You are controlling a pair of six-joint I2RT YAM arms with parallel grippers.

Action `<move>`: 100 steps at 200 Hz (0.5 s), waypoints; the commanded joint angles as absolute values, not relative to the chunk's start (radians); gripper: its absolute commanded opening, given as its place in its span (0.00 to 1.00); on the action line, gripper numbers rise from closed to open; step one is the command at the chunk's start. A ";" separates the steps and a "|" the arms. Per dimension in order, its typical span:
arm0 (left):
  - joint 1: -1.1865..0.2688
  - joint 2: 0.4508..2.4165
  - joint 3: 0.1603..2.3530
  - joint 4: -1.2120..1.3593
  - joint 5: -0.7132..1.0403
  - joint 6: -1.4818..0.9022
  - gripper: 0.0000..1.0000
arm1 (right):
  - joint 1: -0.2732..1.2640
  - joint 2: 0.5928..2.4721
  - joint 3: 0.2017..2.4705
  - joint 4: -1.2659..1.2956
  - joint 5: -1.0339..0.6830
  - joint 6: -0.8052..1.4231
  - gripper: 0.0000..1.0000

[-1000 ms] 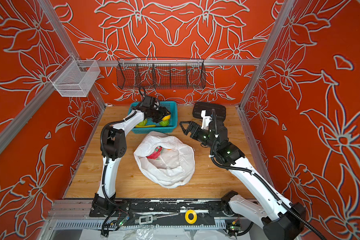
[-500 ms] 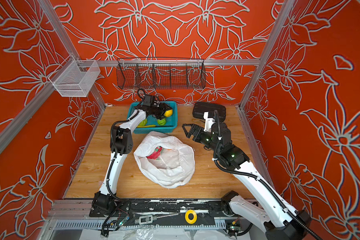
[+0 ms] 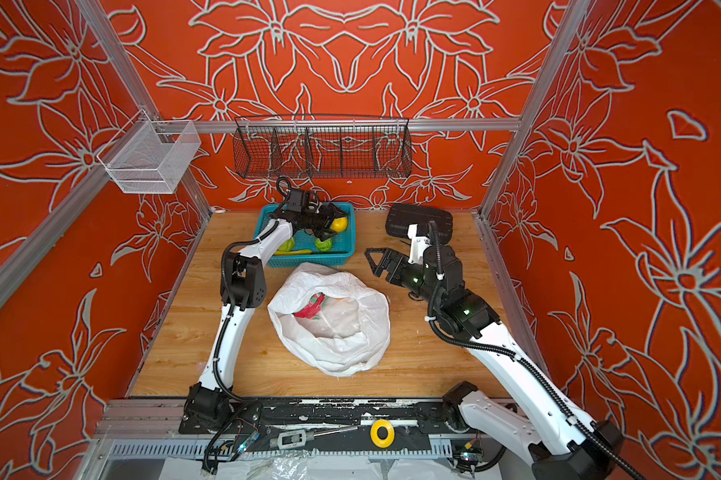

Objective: Untie the knot of the plastic bag and take out the fruit
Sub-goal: 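Open the left gripper to drop the yellow apple into the teal basket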

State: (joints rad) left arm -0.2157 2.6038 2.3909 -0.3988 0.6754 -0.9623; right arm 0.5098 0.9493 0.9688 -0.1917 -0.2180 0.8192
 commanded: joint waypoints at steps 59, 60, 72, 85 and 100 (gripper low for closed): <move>-0.209 2.349 2.210 -0.464 0.664 -0.802 0.92 | 0.505 0.940 0.987 -0.191 -0.227 0.836 0.97; -0.209 2.345 2.207 -0.464 0.664 -0.801 0.92 | 0.505 0.940 0.987 -0.191 -0.227 0.838 0.97; -0.209 2.295 2.164 -0.459 0.672 -0.779 0.92 | 0.506 0.945 0.983 -0.182 -0.231 0.841 0.97; -0.209 2.237 2.117 -0.462 0.675 -0.758 0.92 | 0.506 0.951 0.981 -0.181 -0.235 0.842 0.97; -0.209 2.160 2.043 -0.454 0.679 -0.747 0.91 | 0.506 0.961 0.979 -0.178 -0.242 0.847 0.97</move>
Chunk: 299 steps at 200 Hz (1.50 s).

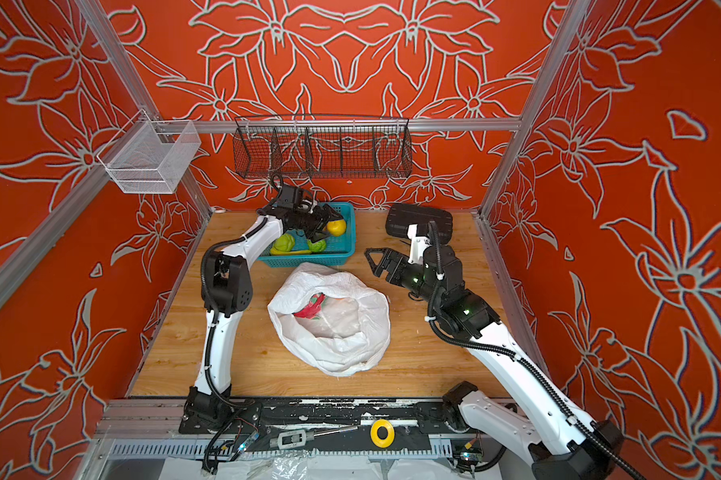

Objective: Untie the knot of the plastic bag and take out the fruit
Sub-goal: 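Open the left gripper to drop the yellow apple into the teal basket, then move both grippers back over the white bag opening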

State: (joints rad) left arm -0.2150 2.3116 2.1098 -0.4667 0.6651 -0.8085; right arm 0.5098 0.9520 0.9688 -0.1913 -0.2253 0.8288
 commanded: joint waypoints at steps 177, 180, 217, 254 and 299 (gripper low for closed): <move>-0.495 1.050 1.011 -0.261 0.363 0.149 0.93 | 0.563 1.132 0.925 -0.143 -0.356 0.956 0.95; -0.499 1.044 0.998 -0.261 0.364 0.169 0.94 | 0.566 1.132 0.922 -0.140 -0.355 0.958 0.95; -0.602 1.035 0.946 -0.343 0.257 0.414 0.96 | 0.595 1.140 0.905 -0.136 -0.341 0.967 0.95; -0.661 1.077 0.930 -0.374 0.107 0.498 0.96 | 0.614 1.153 0.911 -0.159 -0.342 0.967 0.95; -0.694 1.155 0.906 -0.367 -0.095 0.560 0.96 | 0.618 1.175 0.916 -0.157 -0.347 0.961 0.95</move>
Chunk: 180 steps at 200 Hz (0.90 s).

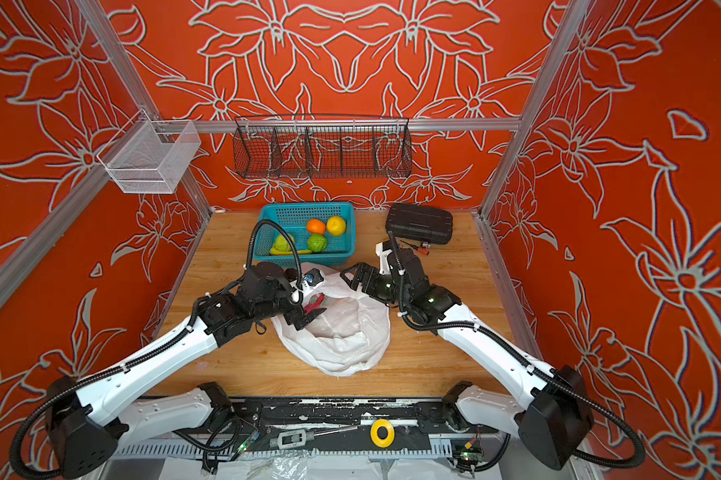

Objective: Untie the knot of the plastic bag and take out the fruit
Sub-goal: 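Move both grippers back over the white bag opening, then hold the bag rim with left gripper while right reaches down to the dragon fruit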

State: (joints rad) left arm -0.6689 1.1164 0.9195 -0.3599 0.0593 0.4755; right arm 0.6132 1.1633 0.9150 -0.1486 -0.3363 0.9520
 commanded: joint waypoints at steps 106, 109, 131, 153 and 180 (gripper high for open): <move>-0.704 1.280 0.927 -0.290 -0.257 0.497 0.34 | 0.659 1.082 0.834 -0.105 -0.256 0.973 0.94; -0.704 1.282 0.929 -0.290 -0.259 0.494 0.31 | 0.661 1.078 0.827 -0.098 -0.253 0.975 0.94; -0.704 1.292 0.946 -0.288 -0.270 0.483 0.25 | 0.700 1.054 0.809 -0.115 -0.209 0.968 0.94; -0.700 1.304 0.979 -0.305 -0.276 0.477 0.13 | 0.772 1.025 0.783 -0.109 -0.148 0.950 0.92; -0.680 1.321 1.015 -0.311 -0.243 0.465 0.09 | 0.859 0.997 0.710 -0.014 -0.095 0.961 0.90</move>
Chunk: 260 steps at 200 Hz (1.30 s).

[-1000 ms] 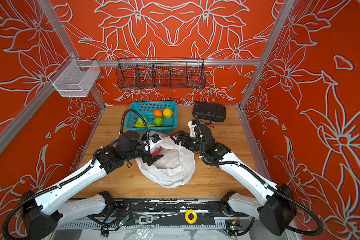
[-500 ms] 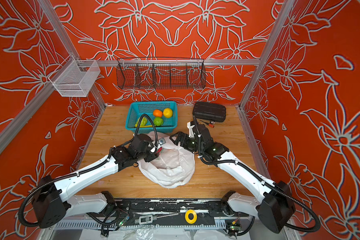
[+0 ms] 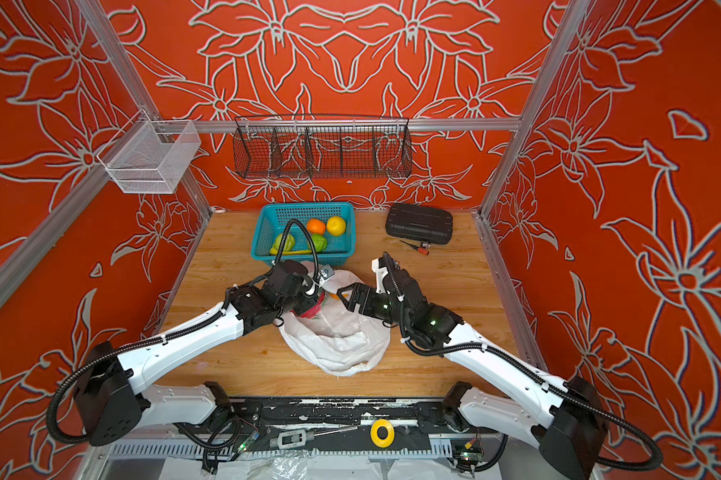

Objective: Untie the knot of the plastic bag and take out the fruit
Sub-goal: 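Hold the bag rim with left gripper while right reaches down to the dragon fruit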

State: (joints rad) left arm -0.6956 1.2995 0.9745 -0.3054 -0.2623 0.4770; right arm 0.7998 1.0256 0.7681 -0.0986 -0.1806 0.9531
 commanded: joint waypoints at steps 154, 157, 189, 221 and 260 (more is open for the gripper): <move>-0.628 1.324 1.029 -0.338 -0.223 0.303 0.09 | 0.991 1.611 0.740 0.577 -0.035 1.179 0.97; -0.627 1.324 1.029 -0.343 -0.224 0.302 0.09 | 0.991 1.622 0.743 0.593 -0.034 1.185 0.97; -0.626 1.305 1.014 -0.349 -0.223 0.285 0.09 | 0.991 1.740 0.775 0.705 0.004 1.229 0.97; -0.626 1.290 1.009 -0.348 -0.206 0.274 0.09 | 0.987 1.813 0.824 0.706 0.050 1.272 0.97; -0.626 1.286 1.008 -0.347 -0.198 0.262 0.09 | 0.976 1.895 0.892 0.667 0.052 1.350 0.97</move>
State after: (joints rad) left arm -0.6292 1.3075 1.0111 -0.3378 -0.2176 0.2787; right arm 0.9825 1.8462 0.8413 0.6678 0.0185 1.2678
